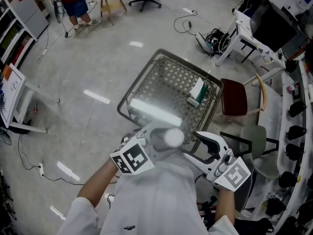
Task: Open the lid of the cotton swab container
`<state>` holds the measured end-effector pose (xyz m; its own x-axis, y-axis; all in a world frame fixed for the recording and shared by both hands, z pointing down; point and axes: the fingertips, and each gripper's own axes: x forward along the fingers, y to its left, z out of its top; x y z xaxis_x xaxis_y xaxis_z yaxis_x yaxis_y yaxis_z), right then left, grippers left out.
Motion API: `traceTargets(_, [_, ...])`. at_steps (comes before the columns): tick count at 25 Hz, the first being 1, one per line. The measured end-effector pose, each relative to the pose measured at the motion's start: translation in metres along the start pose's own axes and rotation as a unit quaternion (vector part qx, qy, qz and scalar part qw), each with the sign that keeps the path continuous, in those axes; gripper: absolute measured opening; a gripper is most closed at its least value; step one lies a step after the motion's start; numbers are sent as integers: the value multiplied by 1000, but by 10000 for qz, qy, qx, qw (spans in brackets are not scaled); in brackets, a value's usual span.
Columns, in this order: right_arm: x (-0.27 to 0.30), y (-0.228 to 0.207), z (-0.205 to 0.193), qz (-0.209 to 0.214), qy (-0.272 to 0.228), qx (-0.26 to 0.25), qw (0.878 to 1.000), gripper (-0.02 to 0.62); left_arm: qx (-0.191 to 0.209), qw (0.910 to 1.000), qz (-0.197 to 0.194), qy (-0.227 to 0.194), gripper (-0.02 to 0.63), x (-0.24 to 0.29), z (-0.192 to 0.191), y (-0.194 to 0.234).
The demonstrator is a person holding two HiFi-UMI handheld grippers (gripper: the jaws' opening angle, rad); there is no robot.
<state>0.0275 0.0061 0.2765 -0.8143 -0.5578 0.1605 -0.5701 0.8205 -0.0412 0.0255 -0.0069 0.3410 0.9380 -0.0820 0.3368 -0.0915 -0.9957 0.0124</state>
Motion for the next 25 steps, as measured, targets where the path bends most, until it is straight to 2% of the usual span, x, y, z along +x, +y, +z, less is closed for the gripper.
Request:
traceTargets(6, [-20, -22, -6, -827, -268, -151, 9961, 206, -394, 9972, 607, -170, 244, -4, -6, 19])
traceTargets(10, [-35, -35, -13, -1499, -298, -137, 9882, 123, -534, 9920, 1116, -234, 242, -15, -14, 34])
traceTargets(13, [-47, -43, -16, -1899, -377, -65, 9811, 101, -726, 9861, 1454, -334, 242, -23, -18, 44])
traceTargets(17, [-64, -55, -26, -2613, -401, -26, 9644, 70, -765, 9790, 1852, -364, 242, -34, -20, 50])
traceTargets(21, [-82, -65, -40, -3283, -497, 287, 9428, 35, -791, 9737, 2103, -380, 242, -39, -18, 49])
traceTargets(25, [-90, -68, -47, -3661, -424, 280, 9292, 32, -892, 9685, 2278, -470, 242, -43, -15, 52])
